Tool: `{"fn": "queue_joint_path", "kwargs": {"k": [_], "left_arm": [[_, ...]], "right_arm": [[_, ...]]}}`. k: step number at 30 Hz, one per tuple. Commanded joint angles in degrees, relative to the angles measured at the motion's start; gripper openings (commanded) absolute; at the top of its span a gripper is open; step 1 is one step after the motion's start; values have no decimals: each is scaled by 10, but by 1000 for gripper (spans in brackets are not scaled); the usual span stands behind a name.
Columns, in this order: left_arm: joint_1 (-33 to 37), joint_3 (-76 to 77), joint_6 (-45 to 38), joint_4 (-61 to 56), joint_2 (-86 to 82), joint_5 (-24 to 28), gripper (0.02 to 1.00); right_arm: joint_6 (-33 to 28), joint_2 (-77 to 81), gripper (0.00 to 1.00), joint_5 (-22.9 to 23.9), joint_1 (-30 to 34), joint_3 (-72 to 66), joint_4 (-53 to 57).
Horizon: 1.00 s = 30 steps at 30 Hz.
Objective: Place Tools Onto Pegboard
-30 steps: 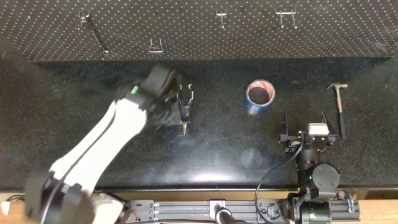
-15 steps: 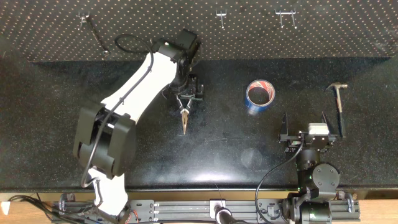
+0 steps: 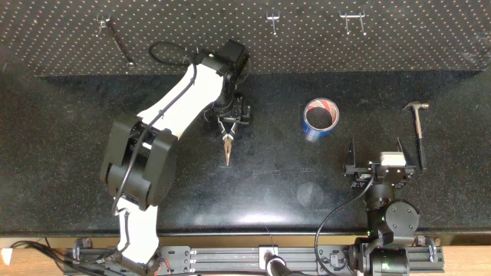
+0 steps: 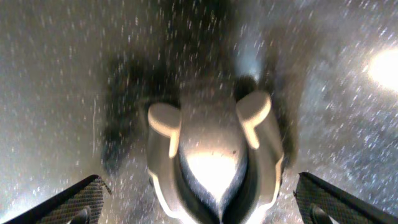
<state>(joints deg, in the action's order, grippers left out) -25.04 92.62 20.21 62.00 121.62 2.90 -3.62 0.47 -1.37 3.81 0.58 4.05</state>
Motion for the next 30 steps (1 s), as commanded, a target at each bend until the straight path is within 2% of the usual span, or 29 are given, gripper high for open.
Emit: {"fn": "queue_joint_path", "kwargs": {"k": [1, 11, 19, 22, 30], "left_arm": [[2, 12, 21, -7, 13, -8, 987], [1, 11, 92, -21, 18, -8, 987], [-14, 11, 78, 5, 20, -17, 987], [-13, 11, 106, 4, 20, -37, 987], [-13, 11, 120, -16, 26, -31, 987]], "right_arm": [[-3, -4, 974, 3, 2, -3, 1], [-3, -4, 974, 3, 2, -3, 1], [-3, -4, 976, 3, 2, -3, 1], [-3, -4, 976, 3, 2, -3, 1], [-3, -4, 974, 3, 2, -3, 1]]}}
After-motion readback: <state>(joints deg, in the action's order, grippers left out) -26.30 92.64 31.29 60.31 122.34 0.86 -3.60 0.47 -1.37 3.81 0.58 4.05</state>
